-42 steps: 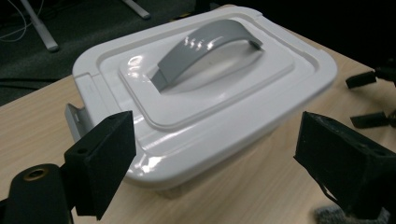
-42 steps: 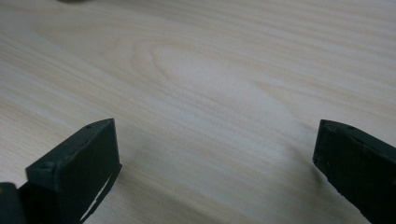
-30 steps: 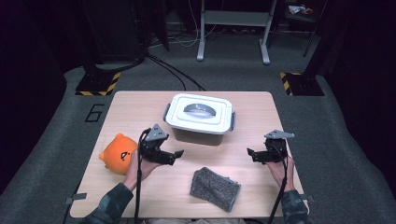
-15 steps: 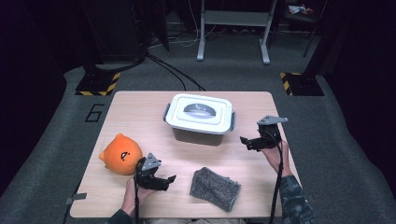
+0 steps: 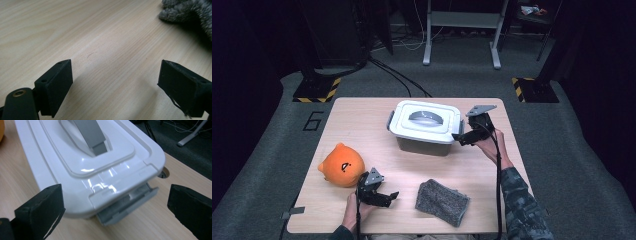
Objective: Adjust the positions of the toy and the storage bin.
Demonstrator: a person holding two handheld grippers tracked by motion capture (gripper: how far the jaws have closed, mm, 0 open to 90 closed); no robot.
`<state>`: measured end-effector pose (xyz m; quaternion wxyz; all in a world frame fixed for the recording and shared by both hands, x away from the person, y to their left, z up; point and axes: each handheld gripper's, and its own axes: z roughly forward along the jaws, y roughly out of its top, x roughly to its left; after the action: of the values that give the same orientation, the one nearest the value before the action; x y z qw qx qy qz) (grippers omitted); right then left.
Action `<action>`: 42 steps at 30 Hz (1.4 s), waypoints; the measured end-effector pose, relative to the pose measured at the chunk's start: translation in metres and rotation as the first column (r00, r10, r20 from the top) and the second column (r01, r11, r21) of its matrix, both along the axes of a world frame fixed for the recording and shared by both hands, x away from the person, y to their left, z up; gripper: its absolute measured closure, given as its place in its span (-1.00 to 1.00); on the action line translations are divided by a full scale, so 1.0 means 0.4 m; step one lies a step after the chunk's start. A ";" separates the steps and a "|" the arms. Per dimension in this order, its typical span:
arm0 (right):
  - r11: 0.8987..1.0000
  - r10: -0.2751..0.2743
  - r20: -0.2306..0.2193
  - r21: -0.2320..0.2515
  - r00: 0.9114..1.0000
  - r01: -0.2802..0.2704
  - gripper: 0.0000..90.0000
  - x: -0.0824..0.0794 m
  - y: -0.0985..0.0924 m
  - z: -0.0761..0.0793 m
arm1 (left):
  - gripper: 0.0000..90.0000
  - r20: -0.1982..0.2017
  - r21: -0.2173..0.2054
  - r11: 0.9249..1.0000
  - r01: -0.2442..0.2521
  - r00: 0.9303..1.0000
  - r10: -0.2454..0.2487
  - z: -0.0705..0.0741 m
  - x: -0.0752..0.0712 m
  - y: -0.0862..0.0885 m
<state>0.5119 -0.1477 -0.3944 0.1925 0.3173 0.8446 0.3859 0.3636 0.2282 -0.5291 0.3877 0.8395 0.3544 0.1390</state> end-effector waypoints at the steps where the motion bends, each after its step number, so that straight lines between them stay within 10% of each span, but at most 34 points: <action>1: 1.000 0.018 0.002 0.002 1.000 -0.018 -0.98 0.009 0.008 0.004 | -0.74 0.006 0.002 1.000 0.000 1.000 0.000 0.000 -0.002 0.000; 22: 0.991 0.135 -0.059 0.027 0.989 -0.134 0.31 0.115 0.139 0.010 | -0.73 0.028 0.059 0.998 -0.021 0.999 0.020 -0.002 -0.011 -0.012; 42: 1.000 0.009 -0.039 -0.006 0.999 -0.009 0.36 0.070 0.156 0.012 | -0.72 0.035 0.059 0.998 -0.022 0.999 0.020 -0.003 -0.012 -0.012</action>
<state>0.5401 -0.0853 -0.3896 0.1753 0.3204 0.8508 0.3778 0.3588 0.2233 -0.5301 0.3671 0.8444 0.3523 0.1679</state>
